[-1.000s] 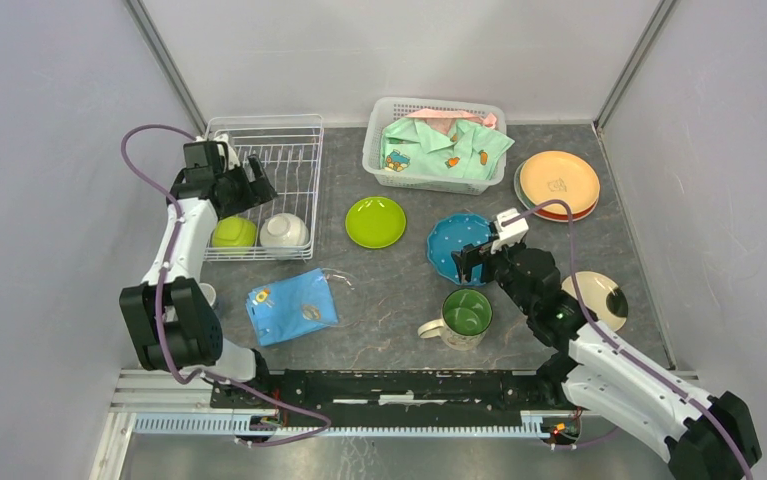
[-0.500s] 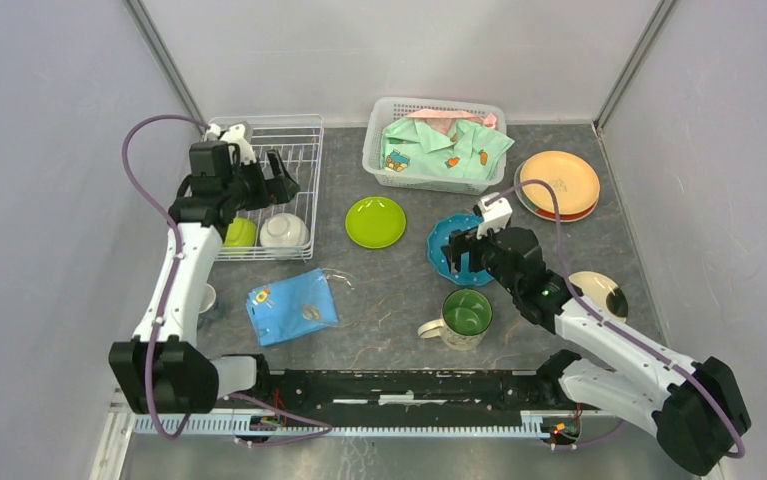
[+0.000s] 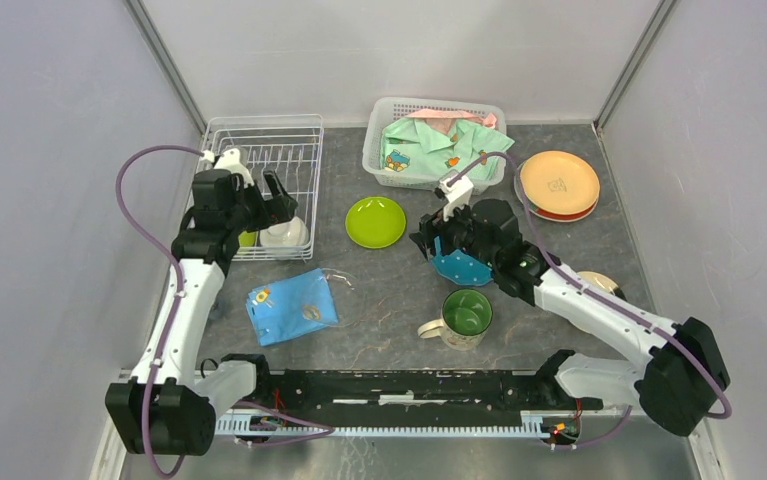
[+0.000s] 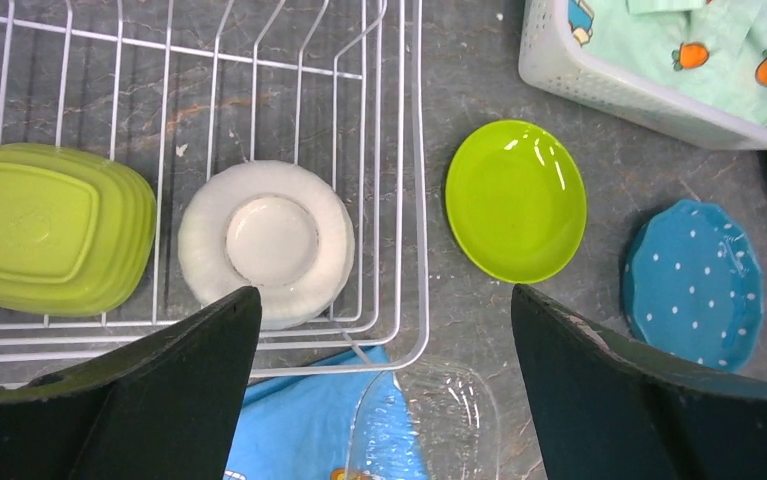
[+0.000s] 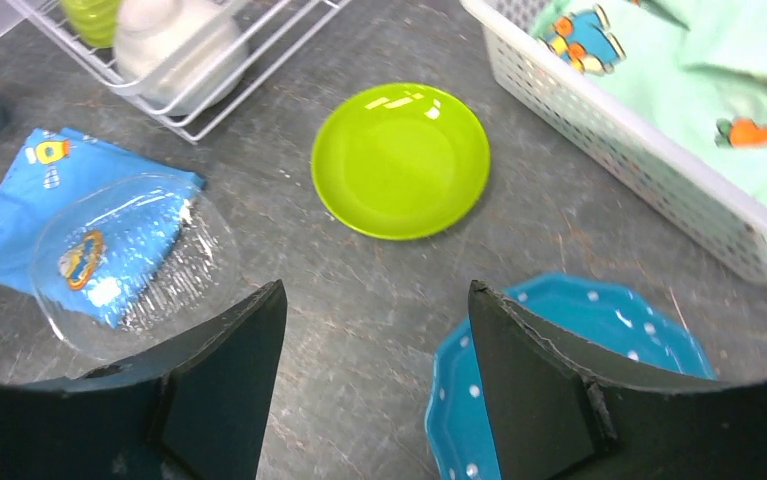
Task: Load the mixed dishes into the dish rack
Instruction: Pick up the plate at the center of the board.
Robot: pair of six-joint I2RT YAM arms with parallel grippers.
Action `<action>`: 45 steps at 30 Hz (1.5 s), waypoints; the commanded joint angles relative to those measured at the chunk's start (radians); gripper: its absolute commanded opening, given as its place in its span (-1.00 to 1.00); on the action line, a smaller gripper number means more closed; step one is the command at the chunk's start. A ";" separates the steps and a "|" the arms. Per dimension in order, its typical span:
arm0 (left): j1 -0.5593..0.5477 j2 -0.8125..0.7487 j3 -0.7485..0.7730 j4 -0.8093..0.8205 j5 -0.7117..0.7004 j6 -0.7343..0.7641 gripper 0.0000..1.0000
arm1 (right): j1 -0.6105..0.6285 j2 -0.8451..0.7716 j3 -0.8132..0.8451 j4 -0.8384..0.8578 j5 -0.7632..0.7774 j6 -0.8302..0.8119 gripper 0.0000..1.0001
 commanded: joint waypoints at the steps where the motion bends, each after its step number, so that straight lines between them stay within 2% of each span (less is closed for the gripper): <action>1: -0.002 -0.043 -0.003 0.076 -0.056 -0.069 1.00 | 0.050 0.046 0.089 0.015 -0.054 -0.117 0.46; 5: -0.002 -0.036 -0.015 0.096 -0.019 -0.075 1.00 | 0.132 0.096 0.090 0.045 -0.049 -0.151 0.43; 10: -0.002 -0.054 -0.039 0.127 -0.067 -0.006 1.00 | 0.282 0.180 0.120 0.063 0.031 -0.256 0.42; 12: -0.002 -0.052 -0.049 0.129 -0.073 0.007 1.00 | 0.331 0.231 0.161 0.019 0.095 -0.278 0.41; 15: -0.002 -0.058 -0.071 0.134 -0.025 0.022 1.00 | 0.396 0.296 0.193 -0.023 0.072 -0.380 0.41; 19: -0.002 -0.058 -0.077 0.132 -0.012 0.025 1.00 | 0.467 0.302 0.091 0.129 0.046 -0.566 0.41; 22: -0.002 -0.067 -0.075 0.128 -0.010 0.029 1.00 | 0.491 0.315 0.036 0.222 -0.009 -0.654 0.43; 25: 0.000 -0.084 -0.083 0.122 -0.042 0.036 1.00 | 0.504 0.320 -0.052 0.350 -0.158 -0.804 0.41; 27: 0.000 -0.093 -0.082 0.116 -0.057 0.042 1.00 | 0.515 0.325 -0.112 0.432 -0.193 -0.876 0.39; 30: -0.001 -0.097 -0.087 0.115 -0.053 0.043 1.00 | 0.525 0.363 -0.105 0.430 -0.203 -0.933 0.39; 36: -0.002 -0.090 -0.090 0.123 -0.021 0.037 1.00 | 0.548 0.434 -0.087 0.450 -0.198 -0.970 0.36; 45: 0.000 -0.085 -0.098 0.131 -0.004 0.031 1.00 | 0.572 0.555 -0.043 0.484 -0.163 -0.970 0.13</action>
